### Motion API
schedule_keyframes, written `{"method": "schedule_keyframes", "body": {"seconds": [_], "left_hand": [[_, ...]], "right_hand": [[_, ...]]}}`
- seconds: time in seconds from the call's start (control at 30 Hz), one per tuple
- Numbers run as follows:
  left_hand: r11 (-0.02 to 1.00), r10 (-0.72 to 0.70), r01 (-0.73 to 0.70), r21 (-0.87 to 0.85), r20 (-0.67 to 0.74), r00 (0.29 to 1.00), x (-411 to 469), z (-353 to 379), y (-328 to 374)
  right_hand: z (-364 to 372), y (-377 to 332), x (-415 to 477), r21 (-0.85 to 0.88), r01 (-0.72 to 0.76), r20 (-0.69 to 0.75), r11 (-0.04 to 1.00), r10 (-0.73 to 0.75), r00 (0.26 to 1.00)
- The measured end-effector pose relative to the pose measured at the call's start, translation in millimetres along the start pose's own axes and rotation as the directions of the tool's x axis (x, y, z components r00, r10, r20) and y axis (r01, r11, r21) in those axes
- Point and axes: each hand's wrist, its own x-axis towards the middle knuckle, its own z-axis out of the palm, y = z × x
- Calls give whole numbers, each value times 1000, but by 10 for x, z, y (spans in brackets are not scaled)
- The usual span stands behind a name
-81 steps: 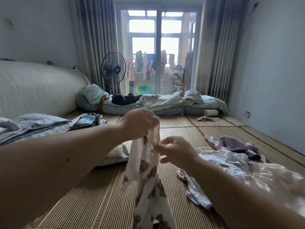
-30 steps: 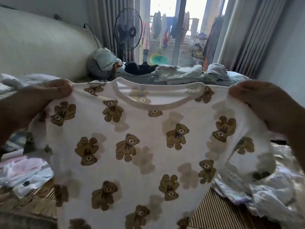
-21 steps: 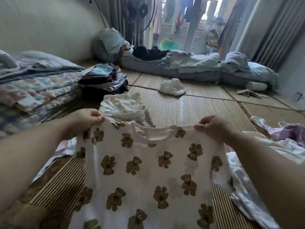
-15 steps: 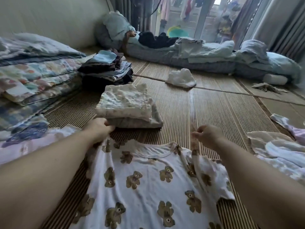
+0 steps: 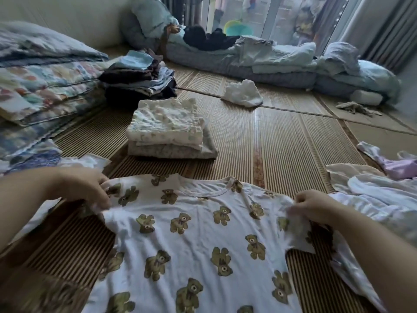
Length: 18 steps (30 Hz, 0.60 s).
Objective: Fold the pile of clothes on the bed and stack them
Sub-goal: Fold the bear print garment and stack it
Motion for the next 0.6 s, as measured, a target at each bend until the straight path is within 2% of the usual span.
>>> {"method": "schedule_keyframes", "body": {"seconds": [0.07,0.1,0.17,0.23,0.3,0.33,0.4,0.43,0.47,0.53,0.6], "left_hand": [[964,31,-70,-257,-154,988,-117,16,-55],[891,56,-140,-432,-202,978,-174,38,-89],[674,97,-263,-690,-270,958,-305,103,-134],[510,100,-337,-791,-334,937,-410,160,-90],[461,57,-380,-802,-400,915,-473,229,38],[509,32,-389,-767,-435,900,-487,255,102],[730,30,-370,-575,-514,857,-497,268,173],[828,60,-325,-457,-505,861,-505,253,173],[889,78,-256,-379,-426,902,-535,241,178],[963,50,-109,-247,-236,971,-602,214,169],[978,40,-83,-192,-221,974,-653,183,188]], "right_hand": [[-19,-5,-70,200,5,-121,980,20,992],[-36,-8,-118,287,13,-165,958,36,986],[-39,6,-226,462,27,-188,887,68,980],[-17,24,-316,637,4,-135,771,106,985],[15,25,-385,747,-55,-53,662,142,988],[33,24,-403,769,-82,-25,634,159,987],[60,25,-409,758,-106,-32,643,199,979],[67,23,-410,747,-107,-58,656,225,973],[65,23,-417,742,-104,-87,662,249,965],[39,14,-443,734,-100,-132,671,286,949],[-7,-37,-478,676,-103,-181,729,300,936]]}}
